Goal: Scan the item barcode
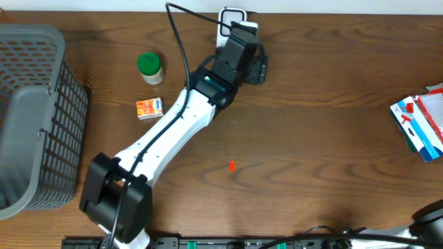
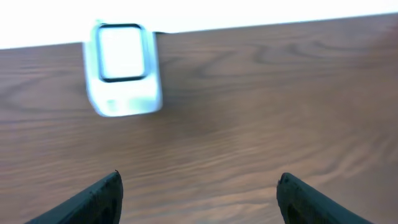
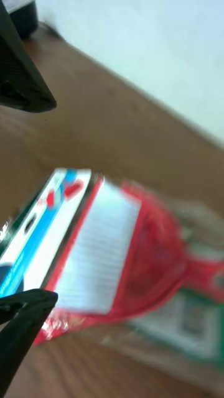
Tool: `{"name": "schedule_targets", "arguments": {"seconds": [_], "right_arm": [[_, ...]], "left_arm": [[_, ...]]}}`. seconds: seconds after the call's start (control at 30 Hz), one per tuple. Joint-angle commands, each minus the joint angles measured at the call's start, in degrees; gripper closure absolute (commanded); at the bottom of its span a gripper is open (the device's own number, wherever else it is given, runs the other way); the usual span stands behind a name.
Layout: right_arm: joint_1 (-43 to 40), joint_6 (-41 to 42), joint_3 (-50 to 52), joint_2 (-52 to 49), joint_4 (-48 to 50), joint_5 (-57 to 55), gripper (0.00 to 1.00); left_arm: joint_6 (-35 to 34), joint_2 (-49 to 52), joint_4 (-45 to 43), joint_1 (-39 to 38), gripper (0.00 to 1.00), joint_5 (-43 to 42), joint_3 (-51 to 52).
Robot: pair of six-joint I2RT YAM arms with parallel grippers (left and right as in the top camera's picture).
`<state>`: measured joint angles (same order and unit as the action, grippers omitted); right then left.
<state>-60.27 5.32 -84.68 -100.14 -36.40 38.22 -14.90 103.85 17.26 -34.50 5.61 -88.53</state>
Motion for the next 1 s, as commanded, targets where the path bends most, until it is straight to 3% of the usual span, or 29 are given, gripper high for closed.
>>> {"name": "schedule_targets", "arguments": {"seconds": [0.0,0.43,0.63,0.97], "right_arm": [[3.13,-1.11,-0.28,5.64,-1.01,1.29,0.12],[22.36,-0.02,-0.28,18.71,-4.02,1.20,0.10],[32.48,0.00,-0.28,19.45,-6.54,0.07,0.06],[48.50,-0.09,-0.26,19.45,-11.52,-12.46,0.03]], "left_arm": [[0.94,-3.04,2.67,1.49,0.21,9.53,-0.63],[2.95,-4.37,16.90,17.57,0.21,10.08,-0.63],[9.18,-4.37,17.46,22.49,0.21,4.81,-0.63],[13.86,-3.63,17.22,25.57,0.21,2.47,-0.63]]}}
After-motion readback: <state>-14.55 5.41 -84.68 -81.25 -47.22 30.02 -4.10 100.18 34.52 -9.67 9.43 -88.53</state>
